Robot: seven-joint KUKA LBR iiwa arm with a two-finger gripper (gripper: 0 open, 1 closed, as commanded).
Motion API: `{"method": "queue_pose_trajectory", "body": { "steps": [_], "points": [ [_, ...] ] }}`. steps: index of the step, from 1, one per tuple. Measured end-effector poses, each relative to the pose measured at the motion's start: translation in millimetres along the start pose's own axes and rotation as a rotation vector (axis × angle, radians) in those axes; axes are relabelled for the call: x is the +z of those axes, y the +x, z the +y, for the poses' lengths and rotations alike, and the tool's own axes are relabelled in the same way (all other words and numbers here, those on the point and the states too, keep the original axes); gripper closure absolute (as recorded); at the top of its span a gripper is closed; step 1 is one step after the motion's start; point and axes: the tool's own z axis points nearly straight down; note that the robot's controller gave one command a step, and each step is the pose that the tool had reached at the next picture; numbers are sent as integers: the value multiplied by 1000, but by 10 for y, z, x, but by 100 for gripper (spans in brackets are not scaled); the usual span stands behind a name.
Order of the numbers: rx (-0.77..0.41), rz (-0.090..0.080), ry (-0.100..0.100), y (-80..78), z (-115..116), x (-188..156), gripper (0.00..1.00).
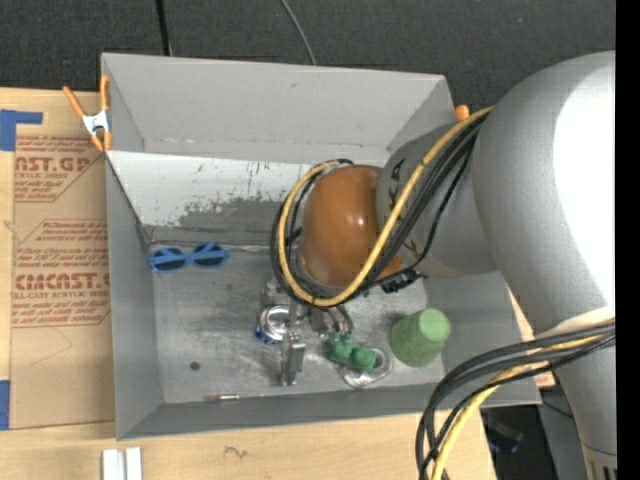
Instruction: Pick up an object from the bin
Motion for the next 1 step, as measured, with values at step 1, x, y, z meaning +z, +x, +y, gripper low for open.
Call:
{"method": "queue_pose_trajectory", "body": {
  "steps": [1],
  "points": [
    [0,4,1,-17,6,-14,0]
  ]
}}
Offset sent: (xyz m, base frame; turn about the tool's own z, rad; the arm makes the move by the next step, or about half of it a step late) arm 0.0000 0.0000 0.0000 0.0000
